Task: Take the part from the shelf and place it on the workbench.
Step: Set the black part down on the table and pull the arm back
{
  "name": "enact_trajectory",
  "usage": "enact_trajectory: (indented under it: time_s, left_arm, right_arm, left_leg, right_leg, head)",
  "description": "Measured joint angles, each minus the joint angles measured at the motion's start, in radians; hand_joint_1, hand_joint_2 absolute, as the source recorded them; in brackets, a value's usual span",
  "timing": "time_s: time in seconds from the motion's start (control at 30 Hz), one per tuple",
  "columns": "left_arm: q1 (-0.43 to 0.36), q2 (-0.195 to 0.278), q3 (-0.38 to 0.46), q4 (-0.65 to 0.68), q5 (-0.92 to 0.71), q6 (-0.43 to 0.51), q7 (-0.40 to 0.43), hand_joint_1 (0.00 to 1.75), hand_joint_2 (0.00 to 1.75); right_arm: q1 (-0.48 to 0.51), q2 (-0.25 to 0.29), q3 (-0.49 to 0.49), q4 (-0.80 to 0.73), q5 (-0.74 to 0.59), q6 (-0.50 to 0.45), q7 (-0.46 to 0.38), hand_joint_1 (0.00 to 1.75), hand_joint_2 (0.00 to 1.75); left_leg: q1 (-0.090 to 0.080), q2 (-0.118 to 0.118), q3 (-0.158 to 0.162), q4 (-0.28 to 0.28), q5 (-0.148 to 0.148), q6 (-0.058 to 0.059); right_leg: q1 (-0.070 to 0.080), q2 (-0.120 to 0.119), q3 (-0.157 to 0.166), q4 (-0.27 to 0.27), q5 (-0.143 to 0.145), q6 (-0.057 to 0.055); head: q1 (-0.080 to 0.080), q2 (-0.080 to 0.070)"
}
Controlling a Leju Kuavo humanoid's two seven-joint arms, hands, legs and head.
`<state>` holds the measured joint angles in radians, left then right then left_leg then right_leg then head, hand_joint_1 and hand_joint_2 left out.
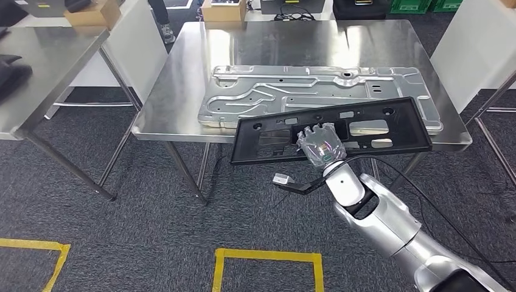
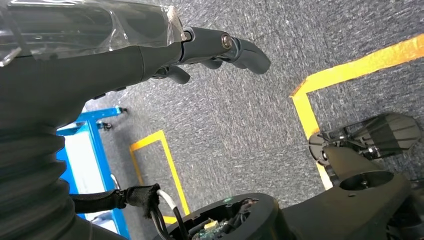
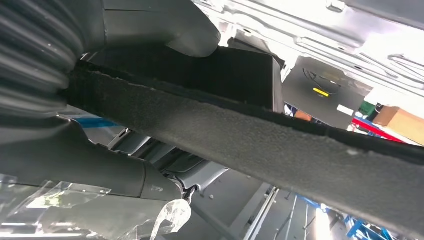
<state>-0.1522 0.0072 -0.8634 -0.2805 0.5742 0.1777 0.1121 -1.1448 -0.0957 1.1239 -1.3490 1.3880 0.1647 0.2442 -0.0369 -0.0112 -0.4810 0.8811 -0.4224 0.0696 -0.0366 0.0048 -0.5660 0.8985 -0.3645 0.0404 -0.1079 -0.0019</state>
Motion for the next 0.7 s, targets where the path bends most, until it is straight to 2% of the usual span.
enact_trajectory:
  time_s: [0.03, 0.07, 0.13, 0.17, 0.2, 0.23, 0.3, 0.33, 0.37, 0.43, 0.5, 0.53, 0.57, 0.63, 0.67, 0.7]
  left_arm:
    - [-0.001, 0.001, 0.0, 0.0, 0.0, 0.0, 0.0, 0.0, 1.75]
    - [-0.004, 0.0, 0.0, 0.0, 0.001, -0.001, -0.001, 0.0, 1.75]
    - [-0.012, -0.002, 0.001, 0.0, 0.003, -0.003, -0.002, 0.0, 1.75]
    - [-0.015, -0.003, 0.001, 0.0, 0.003, -0.004, -0.003, 0.0, 1.75]
    - [-0.017, -0.005, 0.001, 0.0, 0.003, -0.005, -0.003, 0.0, 1.75]
    - [-0.016, -0.007, 0.0, 0.0, 0.002, -0.005, -0.003, 0.0, 1.75]
    - [-0.011, -0.007, 0.0, 0.0, 0.001, -0.004, -0.002, 0.0, 1.75]
    - [-0.008, -0.006, -0.001, 0.0, 0.001, -0.004, -0.001, 0.0, 1.75]
    - [-0.005, -0.005, -0.001, 0.001, 0.001, -0.003, 0.0, 0.0, 1.75]
    - [-0.002, -0.005, -0.001, 0.001, 0.002, -0.001, 0.0, 0.0, 1.75]
    - [-0.002, -0.006, -0.001, 0.001, 0.003, 0.0, 0.0, 0.0, 1.75]
    - [-0.002, -0.006, -0.001, 0.001, 0.003, 0.001, 0.0, 0.0, 1.75]
    - [-0.001, -0.007, -0.001, 0.001, 0.003, 0.001, 0.0, 0.0, 1.75]
    - [0.0, -0.009, -0.001, 0.001, 0.003, 0.002, 0.0, 0.0, 1.75]
    - [0.0, -0.01, -0.001, 0.001, 0.003, 0.002, 0.0, 0.0, 1.75]
    - [0.001, -0.011, -0.002, 0.001, 0.003, 0.003, 0.0, 0.0, 1.75]
  right_arm:
    - [0.0, 0.001, 0.001, 0.0, 0.0, -0.001, 0.0, 1.75, 1.75]
    - [-0.001, 0.001, 0.001, 0.0, 0.0, -0.001, 0.001, 1.75, 1.75]
    - [0.002, 0.001, 0.003, 0.002, 0.0, -0.002, 0.001, 1.75, 1.75]
    - [0.004, 0.001, 0.004, 0.003, -0.001, -0.002, 0.001, 1.75, 1.75]
    - [0.007, 0.001, 0.005, 0.004, -0.001, -0.002, 0.001, 1.75, 1.75]
    - [0.008, 0.001, 0.007, 0.004, -0.002, -0.002, 0.001, 1.75, 1.75]
    - [0.007, 0.001, 0.008, 0.005, -0.002, -0.003, 0.002, 1.75, 1.75]
    - [0.005, 0.001, 0.008, 0.005, -0.002, -0.004, 0.003, 1.75, 1.75]
    - [0.003, 0.0, 0.008, 0.005, -0.002, -0.005, 0.003, 1.75, 1.75]
    - [0.003, 0.0, 0.008, 0.007, -0.002, -0.007, 0.004, 1.75, 1.75]
    - [0.003, 0.0, 0.008, 0.008, -0.003, -0.008, 0.004, 1.75, 1.75]
    - [0.002, 0.0, 0.008, 0.008, -0.003, -0.009, 0.004, 1.75, 1.75]
    - [0.001, 0.0, 0.008, 0.009, -0.003, -0.011, 0.004, 1.75, 1.75]
    - [0.002, 0.0, 0.01, 0.01, -0.002, -0.014, 0.005, 1.75, 1.75]
    - [0.005, 0.0, 0.01, 0.011, -0.002, -0.015, 0.005, 1.75, 1.75]
    - [0.008, -0.001, 0.011, 0.013, -0.003, -0.015, 0.005, 1.75, 1.75]
  left_leg:
    - [0.003, 0.001, -0.021, 0.046, -0.024, -0.009]
    - [0.008, 0.003, -0.055, 0.116, -0.056, -0.018]
    - [0.017, 0.006, -0.139, 0.274, -0.114, -0.029]
    - [0.018, 0.007, -0.166, 0.319, -0.122, -0.029]
    - [0.018, 0.007, -0.173, 0.321, -0.11, -0.025]
    - [0.016, 0.006, -0.158, 0.28, -0.077, -0.017]
    - [0.004, 0.006, -0.087, 0.112, 0.014, 0.013]
    - [-0.004, 0.006, -0.056, 0.036, 0.046, 0.028]
    - [-0.012, 0.007, -0.036, -0.014, 0.064, 0.038]
    - [-0.018, 0.009, -0.029, -0.038, 0.064, 0.043]
    - [-0.012, 0.009, -0.018, -0.049, 0.068, 0.036]
    - [-0.008, 0.009, -0.011, -0.054, 0.07, 0.034]
    - [-0.005, 0.009, -0.004, -0.059, 0.072, 0.032]
    - [-0.005, 0.008, 0.001, -0.058, 0.067, 0.035]
    - [-0.006, 0.007, 0.003, -0.057, 0.064, 0.035]
    - [-0.006, 0.006, 0.006, -0.057, 0.06, 0.035]
  right_leg:
    - [-0.002, -0.001, 0.003, -0.002, -0.001, -0.002]
    - [-0.002, -0.003, 0.006, -0.003, -0.002, -0.003]
    - [-0.001, -0.006, 0.008, -0.004, -0.005, -0.002]
    - [0.0, -0.008, 0.01, -0.004, -0.007, -0.002]
    - [0.002, -0.008, 0.014, -0.004, -0.01, -0.002]
    - [0.005, -0.008, 0.019, -0.005, -0.012, -0.003]
    - [0.008, -0.006, 0.032, -0.012, -0.015, -0.004]
    - [0.009, -0.004, 0.037, -0.017, -0.015, -0.005]
    - [0.009, -0.003, 0.039, -0.02, -0.016, -0.004]
    - [0.01, -0.002, 0.039, -0.023, -0.018, 0.001]
    - [0.013, -0.004, 0.036, -0.012, -0.028, 0.008]
    - [0.015, -0.005, 0.025, 0.016, -0.044, 0.011]
    - [0.016, -0.005, 0.0, 0.07, -0.07, 0.013]
    - [0.018, -0.004, -0.085, 0.228, -0.134, 0.014]
    - [0.018, -0.004, -0.127, 0.297, -0.152, 0.014]
    - [0.019, -0.004, -0.154, 0.33, -0.15, 0.014]
  head:
    - [0.0, 0.0]
    - [0.0, 0.0]
    - [0.0, 0.0]
    - [0.0, 0.0]
    - [0.0, 0.0]
    - [0.0, 0.0]
    - [0.0, 0.0]
    - [0.0, 0.0]
    - [0.0, 0.0]
    - [0.0, 0.0]
    - [0.0, 0.0]
    - [0.0, 0.0]
    - [0.0, 0.0]
    - [0.0, 0.0]
    - [0.0, 0.0]
    - [0.0, 0.0]
